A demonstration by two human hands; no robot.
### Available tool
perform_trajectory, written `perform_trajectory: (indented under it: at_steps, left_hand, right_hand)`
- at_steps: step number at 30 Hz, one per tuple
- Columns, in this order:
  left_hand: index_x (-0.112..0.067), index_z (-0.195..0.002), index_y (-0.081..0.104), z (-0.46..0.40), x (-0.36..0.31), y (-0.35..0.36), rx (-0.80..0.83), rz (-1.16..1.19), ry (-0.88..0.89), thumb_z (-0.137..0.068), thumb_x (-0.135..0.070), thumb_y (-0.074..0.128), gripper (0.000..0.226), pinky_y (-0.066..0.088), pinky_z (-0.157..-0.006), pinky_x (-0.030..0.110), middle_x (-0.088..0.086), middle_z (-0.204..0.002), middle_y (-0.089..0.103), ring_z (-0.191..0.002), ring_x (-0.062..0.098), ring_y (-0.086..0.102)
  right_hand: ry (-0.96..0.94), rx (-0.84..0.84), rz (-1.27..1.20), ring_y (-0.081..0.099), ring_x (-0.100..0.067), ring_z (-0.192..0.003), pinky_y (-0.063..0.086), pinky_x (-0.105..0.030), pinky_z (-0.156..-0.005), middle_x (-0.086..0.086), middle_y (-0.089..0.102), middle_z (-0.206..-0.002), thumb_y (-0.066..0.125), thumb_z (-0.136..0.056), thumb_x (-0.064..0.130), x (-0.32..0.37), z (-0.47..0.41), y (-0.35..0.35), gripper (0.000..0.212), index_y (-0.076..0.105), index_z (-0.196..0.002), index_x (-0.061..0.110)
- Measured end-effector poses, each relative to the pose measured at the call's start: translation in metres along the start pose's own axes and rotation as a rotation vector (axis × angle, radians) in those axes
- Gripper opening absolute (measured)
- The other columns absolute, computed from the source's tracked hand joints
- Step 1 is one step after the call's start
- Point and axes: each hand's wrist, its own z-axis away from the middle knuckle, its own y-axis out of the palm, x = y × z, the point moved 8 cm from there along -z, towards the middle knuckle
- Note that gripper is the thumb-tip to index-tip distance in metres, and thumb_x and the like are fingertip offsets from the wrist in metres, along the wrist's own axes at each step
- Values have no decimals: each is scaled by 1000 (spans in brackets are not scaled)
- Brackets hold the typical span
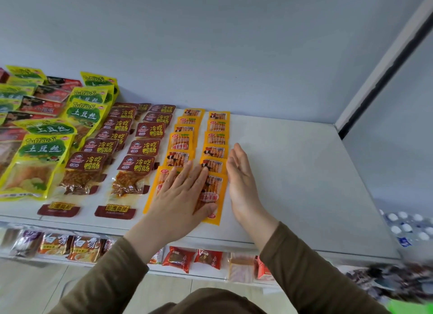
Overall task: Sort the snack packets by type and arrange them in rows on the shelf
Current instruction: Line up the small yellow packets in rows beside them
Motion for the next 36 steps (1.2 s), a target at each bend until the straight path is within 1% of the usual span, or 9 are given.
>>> perform_trajectory:
  at_steps: [7,15,17,20,25,27,28,30,36]
  left_hand:
    - [-21,-163,-9,4,13,-1,-43,-57,-92,-91,-75,-4,91,-11,-127,44,0,-170,-17,-153,19,-30]
    - [-18,-164,-5,4,6,5,-35,-52,-93,-92,-76,-2,92,-12,-127,44,-2,-171,-16,-152,18,-31]
    - [-19,-164,-7,4,6,4,-43,-45,-103,-91,-77,-2,93,-15,-126,42,-2,-170,-16,-152,18,-31]
    - [-19,-164,-6,-1,9,-3,-84,-1,-108,-92,-77,-2,93,-14,-126,40,0,-171,-12,-154,18,-26]
    - [-18,-165,-1,-28,8,-13,-120,22,-111,-98,-71,6,85,-8,-128,42,3,-173,1,-158,21,-14]
    - [-17,-165,1,-34,0,-10,-105,9,-96,-99,-70,5,85,-8,-128,43,5,-172,4,-158,23,-11]
    - [-16,-165,0,-35,-3,-7,-95,-2,-95,-99,-70,4,85,-8,-128,44,5,-172,4,-158,23,-11]
    - [-16,-164,-3,-35,-6,0,-84,-17,-110,-100,-69,3,84,-10,-128,43,6,-172,1,-158,22,-13]
    - [-14,-164,-7,-36,-9,4,-101,-9,-125,-102,-66,4,81,-13,-127,40,7,-172,-3,-157,22,-14]
  right_hand:
    - [34,-44,-59,37,3,-138,38,-8,-97,8,34,-161,45,-108,29,-6,1,-16,48,34,-155,33]
    - [2,-11,18,35,-4,-145,34,-30,-117,11,33,-162,43,-107,40,1,3,-1,51,28,-156,38]
    - [1,6,45,33,-3,-145,34,-23,-113,11,31,-163,42,-107,41,2,1,-4,52,26,-156,39]
    - [11,-21,38,36,3,-137,38,-5,-92,11,32,-161,43,-107,38,4,-7,-13,50,29,-156,36]
    - [65,-65,-12,49,12,-114,44,-1,-75,11,41,-153,43,-109,30,6,-25,-9,46,36,-154,28]
    - [82,-53,-16,51,3,-124,47,-12,-94,8,41,-156,42,-109,33,4,-26,-1,46,35,-154,29]
    - [88,-46,-7,48,-5,-133,45,-25,-106,6,41,-157,41,-108,35,3,-25,2,47,34,-154,30]
    - [87,-41,12,43,-13,-142,37,-40,-118,5,42,-157,41,-108,40,1,-21,4,50,32,-156,31]
    - [48,-48,88,40,-14,-144,35,-41,-119,3,38,-159,39,-107,43,9,-22,0,52,28,-156,32]
